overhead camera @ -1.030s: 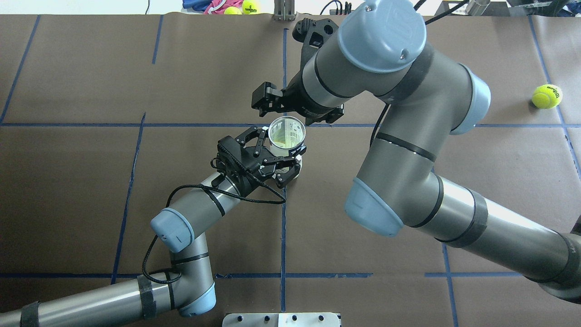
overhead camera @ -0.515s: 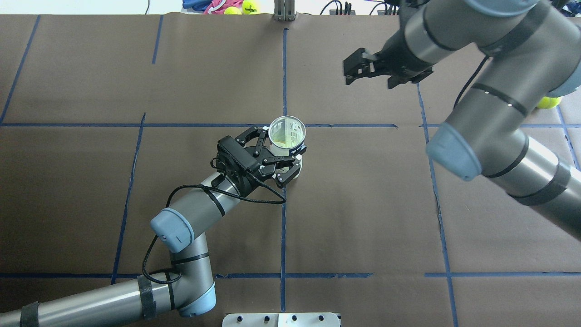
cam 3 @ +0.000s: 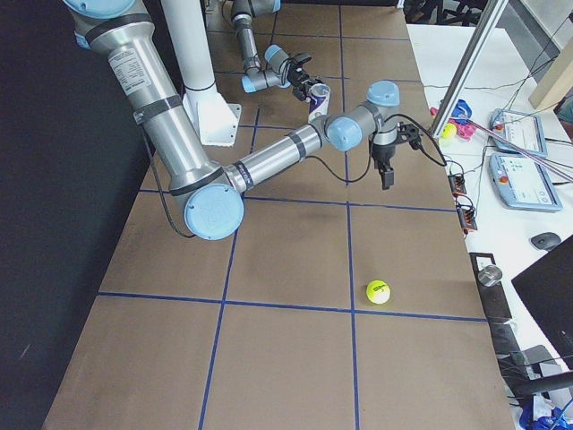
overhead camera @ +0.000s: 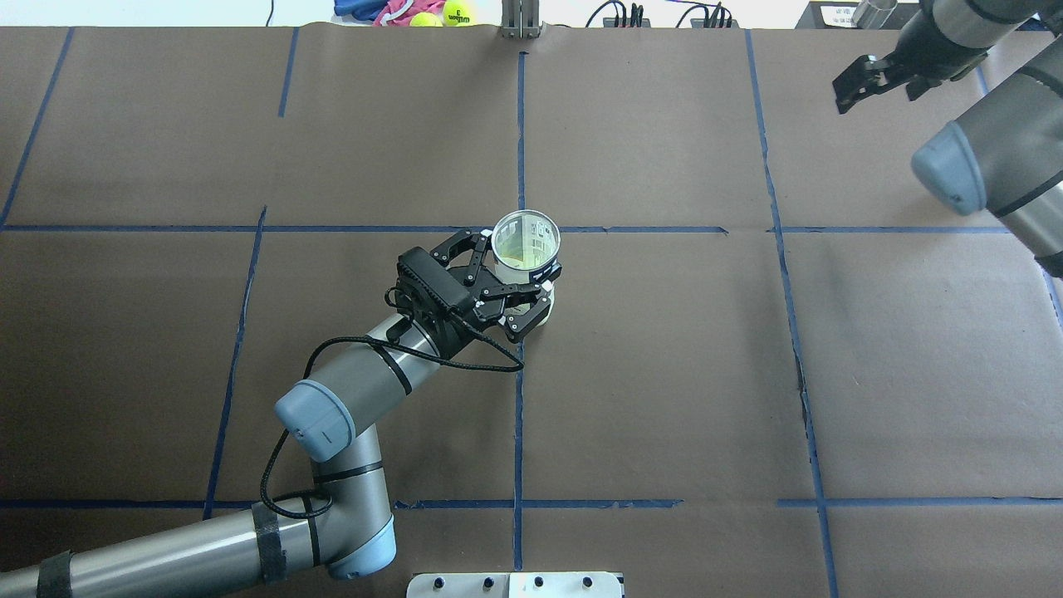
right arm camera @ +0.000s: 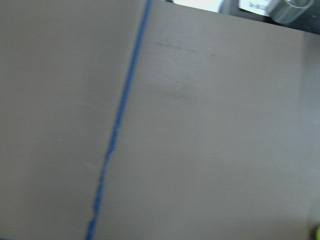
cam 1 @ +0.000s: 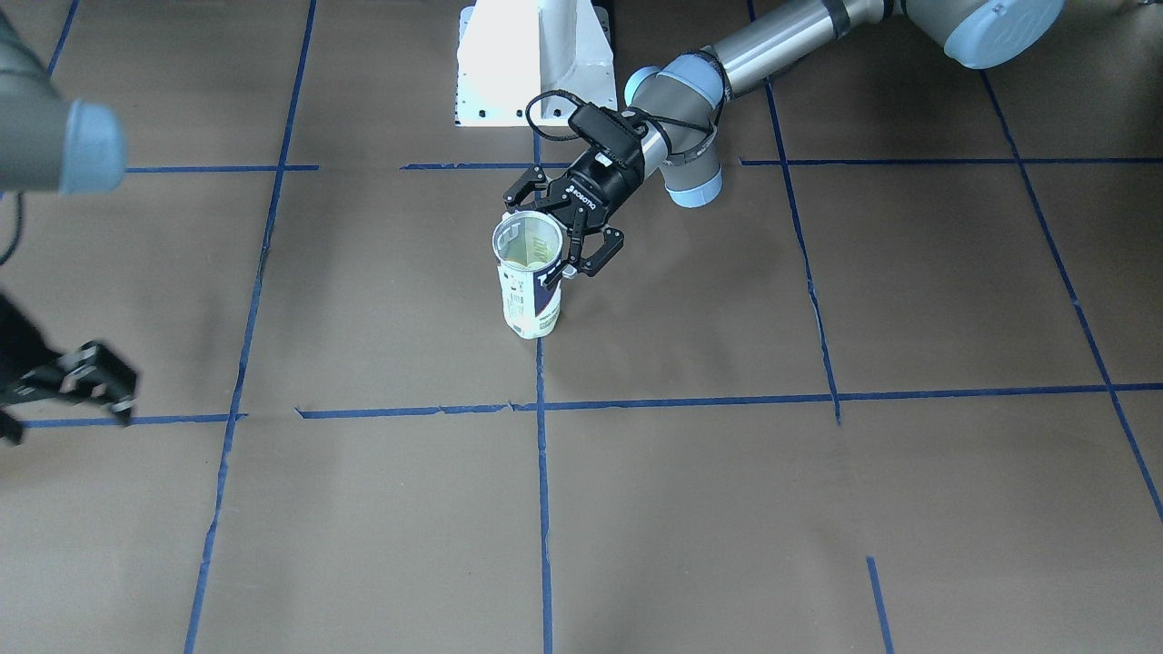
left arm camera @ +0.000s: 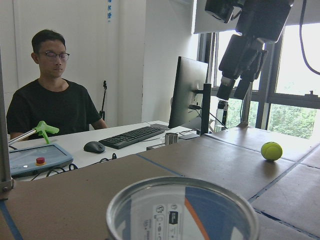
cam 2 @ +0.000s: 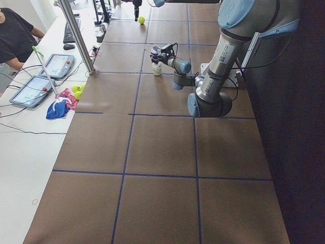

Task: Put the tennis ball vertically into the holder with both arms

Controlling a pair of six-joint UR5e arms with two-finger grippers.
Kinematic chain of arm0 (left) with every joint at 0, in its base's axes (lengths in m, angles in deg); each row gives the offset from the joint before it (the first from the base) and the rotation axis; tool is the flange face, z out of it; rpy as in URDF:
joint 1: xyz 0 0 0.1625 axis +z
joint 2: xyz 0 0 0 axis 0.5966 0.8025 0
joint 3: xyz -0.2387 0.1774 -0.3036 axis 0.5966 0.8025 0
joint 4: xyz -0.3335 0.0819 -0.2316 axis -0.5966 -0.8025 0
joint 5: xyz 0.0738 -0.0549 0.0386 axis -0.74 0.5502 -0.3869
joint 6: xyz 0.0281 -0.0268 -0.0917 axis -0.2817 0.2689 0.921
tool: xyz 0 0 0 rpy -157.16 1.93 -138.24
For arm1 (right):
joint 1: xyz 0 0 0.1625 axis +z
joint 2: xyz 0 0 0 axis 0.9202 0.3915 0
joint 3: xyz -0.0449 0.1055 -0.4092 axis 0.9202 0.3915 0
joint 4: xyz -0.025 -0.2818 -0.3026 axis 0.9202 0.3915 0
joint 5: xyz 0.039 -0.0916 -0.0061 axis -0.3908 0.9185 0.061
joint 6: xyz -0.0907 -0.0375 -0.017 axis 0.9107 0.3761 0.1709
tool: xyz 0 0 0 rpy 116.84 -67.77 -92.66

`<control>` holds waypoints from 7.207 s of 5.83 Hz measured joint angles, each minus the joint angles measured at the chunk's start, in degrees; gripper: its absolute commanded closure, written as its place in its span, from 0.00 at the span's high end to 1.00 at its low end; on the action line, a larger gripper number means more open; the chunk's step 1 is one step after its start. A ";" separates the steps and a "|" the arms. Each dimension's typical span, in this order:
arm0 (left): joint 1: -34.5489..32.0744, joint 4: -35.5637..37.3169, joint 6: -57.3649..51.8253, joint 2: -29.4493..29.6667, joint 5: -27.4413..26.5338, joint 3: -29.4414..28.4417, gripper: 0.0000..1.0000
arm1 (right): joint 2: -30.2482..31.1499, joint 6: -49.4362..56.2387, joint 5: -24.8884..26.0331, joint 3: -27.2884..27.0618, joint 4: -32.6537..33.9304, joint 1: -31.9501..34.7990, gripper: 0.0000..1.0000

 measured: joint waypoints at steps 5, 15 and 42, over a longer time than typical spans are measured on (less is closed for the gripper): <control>-0.18 -0.09 0.00 -0.49 0.00 0.13 0.83 | 2.64 9.51 4.54 27.02 -21.41 5.31 0.99; -0.12 -0.09 0.00 -0.37 0.00 0.13 0.83 | 5.44 -0.84 -8.11 3.76 -10.21 1.62 0.00; -9.46 7.42 5.00 -10.69 0.22 15.70 1.00 | -5.01 -40.92 0.17 -17.77 -2.91 -13.35 0.99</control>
